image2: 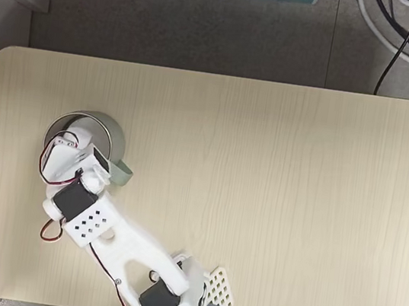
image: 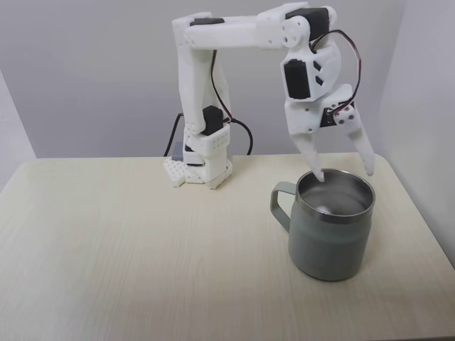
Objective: Grasp a dressing and put it in the cup.
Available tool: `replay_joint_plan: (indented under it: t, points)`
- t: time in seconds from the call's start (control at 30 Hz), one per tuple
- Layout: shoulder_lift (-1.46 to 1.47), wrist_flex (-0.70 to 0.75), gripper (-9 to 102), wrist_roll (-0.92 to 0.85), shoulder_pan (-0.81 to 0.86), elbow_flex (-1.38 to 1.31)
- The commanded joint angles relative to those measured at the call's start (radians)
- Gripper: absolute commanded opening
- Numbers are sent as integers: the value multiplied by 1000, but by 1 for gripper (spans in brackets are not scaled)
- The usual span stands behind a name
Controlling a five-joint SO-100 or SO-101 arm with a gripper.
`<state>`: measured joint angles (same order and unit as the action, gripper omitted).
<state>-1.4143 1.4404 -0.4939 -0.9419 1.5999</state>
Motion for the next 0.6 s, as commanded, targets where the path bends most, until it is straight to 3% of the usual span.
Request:
replay_joint_plan:
  t: [0.0, 0.57]
  points:
    - [43, 8, 26, -9, -9, 43]
    - [63, 35, 25, -25, -26, 63]
